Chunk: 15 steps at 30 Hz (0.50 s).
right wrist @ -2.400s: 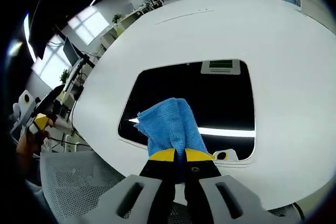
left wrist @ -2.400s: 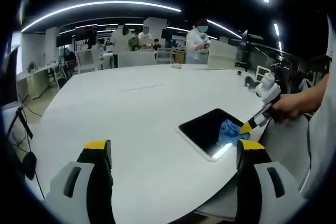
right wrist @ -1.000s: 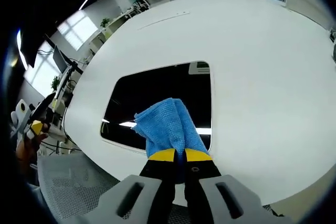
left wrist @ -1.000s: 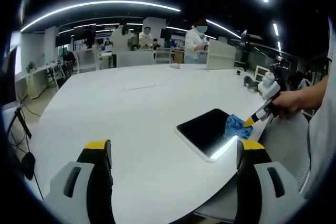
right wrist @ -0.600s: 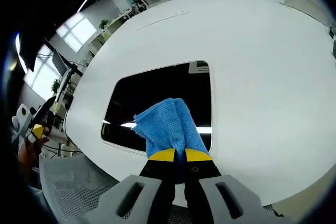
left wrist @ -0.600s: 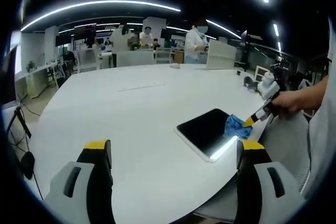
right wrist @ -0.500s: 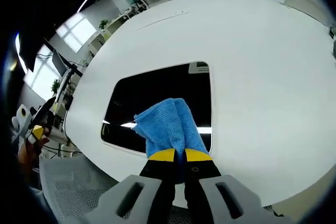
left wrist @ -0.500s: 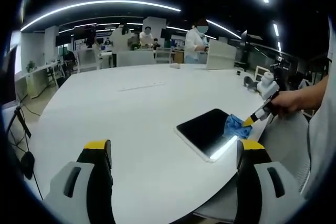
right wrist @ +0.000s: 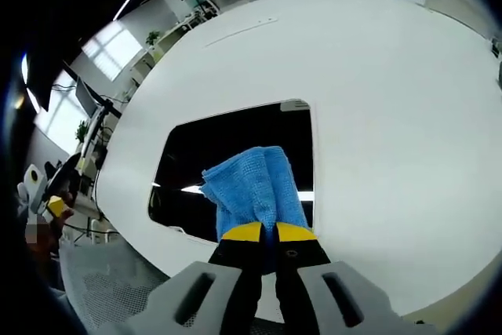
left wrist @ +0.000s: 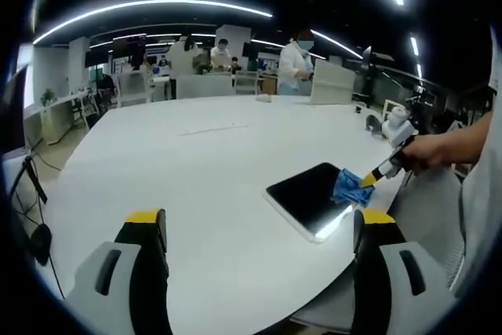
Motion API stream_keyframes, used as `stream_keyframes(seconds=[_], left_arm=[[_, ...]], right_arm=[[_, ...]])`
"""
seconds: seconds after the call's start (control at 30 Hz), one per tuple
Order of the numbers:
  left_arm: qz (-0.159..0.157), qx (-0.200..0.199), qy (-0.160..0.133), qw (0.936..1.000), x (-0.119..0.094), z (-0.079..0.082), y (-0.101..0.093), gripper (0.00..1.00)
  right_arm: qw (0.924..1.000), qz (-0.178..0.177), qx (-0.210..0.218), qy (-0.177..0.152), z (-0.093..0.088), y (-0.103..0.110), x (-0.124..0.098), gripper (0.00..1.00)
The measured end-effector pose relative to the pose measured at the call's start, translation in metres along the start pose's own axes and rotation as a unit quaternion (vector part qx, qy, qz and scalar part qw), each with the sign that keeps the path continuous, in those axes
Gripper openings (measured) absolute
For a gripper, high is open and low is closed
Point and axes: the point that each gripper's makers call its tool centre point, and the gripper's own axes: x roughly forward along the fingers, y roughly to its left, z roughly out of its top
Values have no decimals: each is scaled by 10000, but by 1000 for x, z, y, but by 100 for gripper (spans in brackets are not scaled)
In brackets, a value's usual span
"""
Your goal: Wipe the mirror surface with the cleaning cloth until all visible marks leave the cleaned area.
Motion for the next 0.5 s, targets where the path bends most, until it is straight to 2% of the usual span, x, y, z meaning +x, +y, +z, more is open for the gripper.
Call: stream_keyframes(seconds=[0.3,0.5], left_arm=[[3,-15,33,10000,-1,-3,7,98],[-54,-56,8,10000,1,-2,4,99]], right_arm=[[10000,-56,-17,-45,13,-6,5,0],[9999,-103,-57,-69,24,-12,12,0]])
